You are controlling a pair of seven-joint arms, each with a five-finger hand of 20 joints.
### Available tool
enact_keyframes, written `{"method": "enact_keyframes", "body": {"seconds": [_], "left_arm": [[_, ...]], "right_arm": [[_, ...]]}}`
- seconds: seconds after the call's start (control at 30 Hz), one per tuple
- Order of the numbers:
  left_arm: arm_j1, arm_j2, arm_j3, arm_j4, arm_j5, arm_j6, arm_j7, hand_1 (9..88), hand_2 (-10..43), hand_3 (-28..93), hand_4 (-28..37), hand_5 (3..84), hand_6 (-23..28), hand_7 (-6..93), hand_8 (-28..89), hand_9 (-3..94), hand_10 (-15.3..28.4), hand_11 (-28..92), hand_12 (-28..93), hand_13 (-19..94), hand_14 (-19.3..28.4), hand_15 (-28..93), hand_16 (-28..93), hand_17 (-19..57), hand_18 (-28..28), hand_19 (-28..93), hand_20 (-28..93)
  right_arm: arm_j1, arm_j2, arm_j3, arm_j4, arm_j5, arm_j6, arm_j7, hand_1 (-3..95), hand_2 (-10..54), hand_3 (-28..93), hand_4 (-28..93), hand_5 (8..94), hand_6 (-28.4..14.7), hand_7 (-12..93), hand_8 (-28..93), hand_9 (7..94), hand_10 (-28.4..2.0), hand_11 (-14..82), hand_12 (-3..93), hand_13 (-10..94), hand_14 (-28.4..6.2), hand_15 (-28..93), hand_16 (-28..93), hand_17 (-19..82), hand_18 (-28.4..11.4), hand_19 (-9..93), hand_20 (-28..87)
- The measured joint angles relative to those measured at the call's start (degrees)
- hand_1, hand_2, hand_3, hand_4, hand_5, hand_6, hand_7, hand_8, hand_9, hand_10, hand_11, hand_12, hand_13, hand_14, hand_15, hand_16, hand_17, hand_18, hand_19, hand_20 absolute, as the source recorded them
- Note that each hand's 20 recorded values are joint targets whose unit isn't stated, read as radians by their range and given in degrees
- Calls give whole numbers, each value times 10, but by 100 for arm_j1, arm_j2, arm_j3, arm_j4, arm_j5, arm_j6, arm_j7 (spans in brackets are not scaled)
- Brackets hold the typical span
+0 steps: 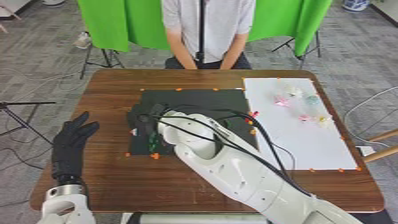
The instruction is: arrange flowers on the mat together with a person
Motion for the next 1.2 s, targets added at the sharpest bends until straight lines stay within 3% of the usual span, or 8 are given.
{"method": "enact_keyframes", "body": {"seconds": [0.3,0.53,0.67,0.73,0.83,0.9,1.0,1.2], "left_arm": [[53,1,-28,-13,22,-20,-57,155,52,686,-283,483,30,117,-66,510,152,206,141,396,168,187,-19,76,106,109,152],[129,-5,-95,-67,48,-28,-110,155,51,687,-283,484,30,118,-66,510,153,207,141,397,168,188,-19,76,106,109,152],[177,-29,-135,-103,59,-45,-142,156,50,687,-283,484,29,118,-66,511,154,207,141,397,167,188,-19,76,106,109,152],[206,-45,-159,-125,65,-58,-155,156,49,687,-283,484,29,119,-66,511,153,207,142,397,168,188,-19,76,106,109,152],[259,-74,-202,-169,75,-83,-169,156,49,688,-283,485,29,119,-66,511,153,207,142,397,168,189,-19,75,106,108,152],[294,-90,-228,-192,85,-98,-179,157,49,688,-283,486,29,119,-66,511,153,207,142,397,168,188,-19,76,106,107,152],[327,-114,-258,-207,105,-111,-189,159,45,689,-283,486,29,119,-66,512,153,207,142,397,168,188,-19,76,106,106,152],[370,-171,-281,-252,181,-185,-200,161,44,688,-283,487,29,119,-66,511,153,206,142,397,169,188,-18,76,107,103,152]], "right_arm": [[205,264,-90,-335,507,-224,168,411,-95,686,-251,544,63,159,-129,724,-119,98,129,937,-17,384,267,608,-107,923,283],[327,807,195,-1378,1656,-502,524,392,-95,678,-247,506,52,149,-121,716,-120,101,135,933,-24,364,254,612,-99,904,263],[50,1090,1090,-2166,2461,-470,607,356,-95,664,-209,516,20,123,-98,676,-133,95,149,797,-86,288,233,497,-132,756,215],[-212,1250,1676,-2602,3085,-334,648,326,-95,666,-180,523,7,115,-91,650,-143,90,148,703,-117,250,218,411,-157,618,266],[-709,1554,2557,-3211,4100,64,604,259,-65,677,-172,510,-6,109,-86,566,-154,73,138,515,-150,152,210,287,-153,352,305],[-1089,1740,3148,-3482,4655,197,379,219,-37,685,-172,490,-8,102,-83,509,-154,63,132,435,-160,125,202,238,-151,236,284],[-1709,1830,4053,-3533,5317,100,-296,168,-13,702,-165,445,-10,80,-75,434,-153,46,123,343,-161,90,185,193,-153,141,266],[-3211,1725,5576,-3494,7011,290,-794,84,4,741,-166,375,-2,54,-68,357,-149,26,104,257,-145,42,141,165,-144,52,237]]}}
